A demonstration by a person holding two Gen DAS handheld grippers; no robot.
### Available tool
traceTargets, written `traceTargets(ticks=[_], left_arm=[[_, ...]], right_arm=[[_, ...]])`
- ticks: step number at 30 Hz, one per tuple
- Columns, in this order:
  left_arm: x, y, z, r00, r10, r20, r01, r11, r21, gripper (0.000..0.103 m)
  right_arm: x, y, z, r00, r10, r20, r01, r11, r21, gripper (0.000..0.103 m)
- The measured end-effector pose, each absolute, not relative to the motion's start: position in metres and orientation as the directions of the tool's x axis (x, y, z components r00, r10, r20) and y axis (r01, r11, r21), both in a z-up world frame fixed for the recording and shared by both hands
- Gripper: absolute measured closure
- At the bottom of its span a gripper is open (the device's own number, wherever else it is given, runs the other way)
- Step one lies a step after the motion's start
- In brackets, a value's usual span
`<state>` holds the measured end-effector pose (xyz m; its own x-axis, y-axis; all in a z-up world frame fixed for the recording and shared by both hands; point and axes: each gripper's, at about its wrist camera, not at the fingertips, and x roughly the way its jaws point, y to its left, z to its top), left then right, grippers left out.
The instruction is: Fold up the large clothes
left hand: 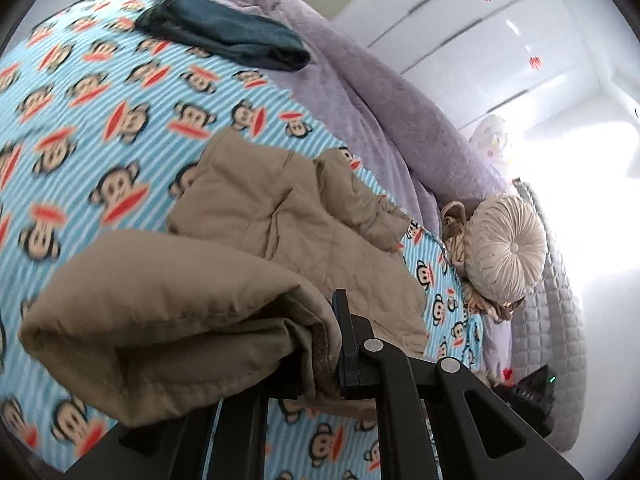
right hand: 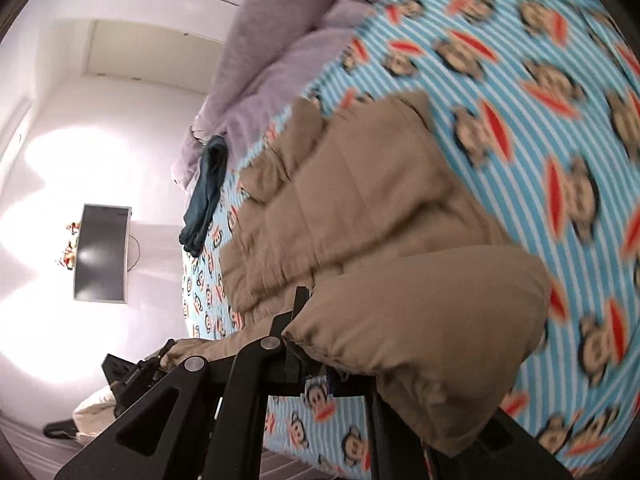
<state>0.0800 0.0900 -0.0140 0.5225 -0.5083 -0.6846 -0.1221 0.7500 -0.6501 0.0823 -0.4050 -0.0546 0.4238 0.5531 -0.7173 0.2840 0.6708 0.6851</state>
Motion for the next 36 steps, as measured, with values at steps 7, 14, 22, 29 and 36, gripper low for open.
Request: traceTargets(ticks=[7, 14, 22, 29, 36], left_arm=[[0.147, 0.087, -0.011, 0.456, -0.508, -0.73, -0.06, 0.801, -0.595, 0.091], [0.207, 0.074, -0.018, 0.416, -0.48, -0.772, -0.006, 0.848, -0.53, 0.091], [0.278, 0.06, -0.065, 0.361, -0.414, -0.836, 0.0, 0.896, -0.444, 0.091], [0.314, 0.043, -0.127, 0.331, -0.336, -0.882, -0.017, 0.932, -0.362, 0.09], [0.335, 0.035, -0.154, 0.363, -0.325, -0.873, -0.004, 0.936, -0.351, 0.09]], right_arm=[[0.14, -0.39, -0.034, 0.468, 0.496, -0.731, 0.246, 0.722, 0.647, 0.096], [0.19, -0.39, -0.036, 0.473, 0.456, -0.754, 0.262, 0.744, 0.615, 0.096], [0.261, -0.384, -0.075, 0.405, 0.415, -0.815, 0.304, 0.78, 0.547, 0.096], [0.307, -0.378, -0.142, 0.314, 0.352, -0.882, 0.393, 0.797, 0.458, 0.096], [0.327, -0.38, -0.192, 0.298, 0.348, -0.889, 0.43, 0.782, 0.451, 0.095]])
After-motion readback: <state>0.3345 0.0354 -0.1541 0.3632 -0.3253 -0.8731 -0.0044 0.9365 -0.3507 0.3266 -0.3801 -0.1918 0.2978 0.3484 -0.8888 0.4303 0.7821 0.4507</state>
